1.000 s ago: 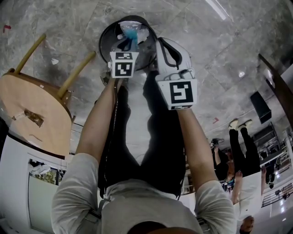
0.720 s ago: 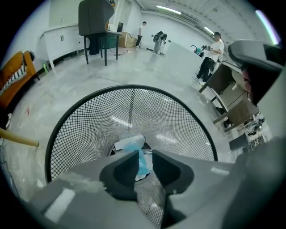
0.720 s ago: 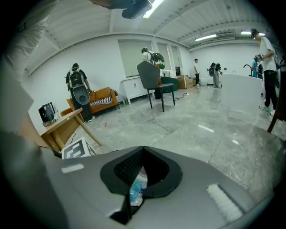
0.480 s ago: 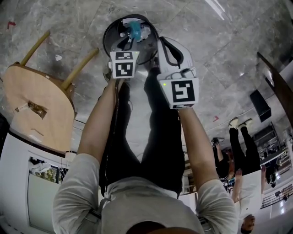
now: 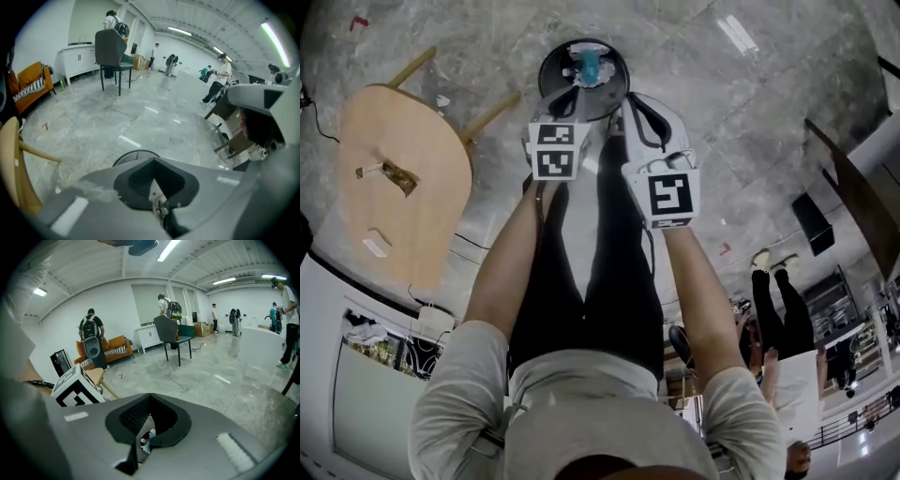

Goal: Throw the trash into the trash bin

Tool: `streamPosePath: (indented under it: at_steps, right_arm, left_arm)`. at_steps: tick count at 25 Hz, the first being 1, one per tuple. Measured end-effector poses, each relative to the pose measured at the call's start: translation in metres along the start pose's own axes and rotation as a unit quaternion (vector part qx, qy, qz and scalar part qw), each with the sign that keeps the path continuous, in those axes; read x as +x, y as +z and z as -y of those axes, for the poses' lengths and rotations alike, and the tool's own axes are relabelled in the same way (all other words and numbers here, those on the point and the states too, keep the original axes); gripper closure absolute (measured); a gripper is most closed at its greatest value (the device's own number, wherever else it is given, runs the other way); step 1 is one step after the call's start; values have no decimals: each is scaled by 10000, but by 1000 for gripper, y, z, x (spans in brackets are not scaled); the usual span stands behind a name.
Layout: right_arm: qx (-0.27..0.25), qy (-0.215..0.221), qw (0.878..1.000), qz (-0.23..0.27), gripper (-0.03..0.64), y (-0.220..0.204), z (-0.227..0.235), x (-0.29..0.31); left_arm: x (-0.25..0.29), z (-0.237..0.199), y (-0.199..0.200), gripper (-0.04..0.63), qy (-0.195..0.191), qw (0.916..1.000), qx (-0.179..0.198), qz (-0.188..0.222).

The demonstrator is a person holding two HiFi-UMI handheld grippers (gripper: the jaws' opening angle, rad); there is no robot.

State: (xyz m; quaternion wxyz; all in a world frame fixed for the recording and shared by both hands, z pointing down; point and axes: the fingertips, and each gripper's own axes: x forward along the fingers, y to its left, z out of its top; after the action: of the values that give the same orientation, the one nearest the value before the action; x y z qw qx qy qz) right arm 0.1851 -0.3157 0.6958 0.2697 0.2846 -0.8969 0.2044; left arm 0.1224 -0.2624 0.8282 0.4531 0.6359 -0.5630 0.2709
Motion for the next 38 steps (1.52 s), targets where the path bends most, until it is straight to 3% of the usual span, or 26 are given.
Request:
streamPosePath:
  at_steps: [8,12,15,20,26,30,38]
  right_arm:
    - [-107,110,9999,58,609,54,-29,-48]
    - [-263,252,9992,174,609,97,-57,-76]
    - [-603,389,9965,431,609,145,-82,-102]
    - [-880,435,9896,1051,609,237,-117,-160]
    - [-1434,559,9689,1938,609,339,-165,-232]
    - [-1530,640,9625,2145,609,366,-190,-256]
    - [-1629,832,9522,2448,609,395,-221,-275]
  left_arm:
    - [-103,28,68,578,-20,9959,-139,891]
    - [-172,42,101,578,89,9897,148,1422]
    - [-232,51,133,578,237,9796,455,1944]
    - [-347,66,181,578,430,9593,560,2734]
    - [-482,86,233,578,727,9228,821,3693]
    - [-532,93,245,578,842,9072,810,4041]
    - [-573,109,261,578,834,8882,918,4424]
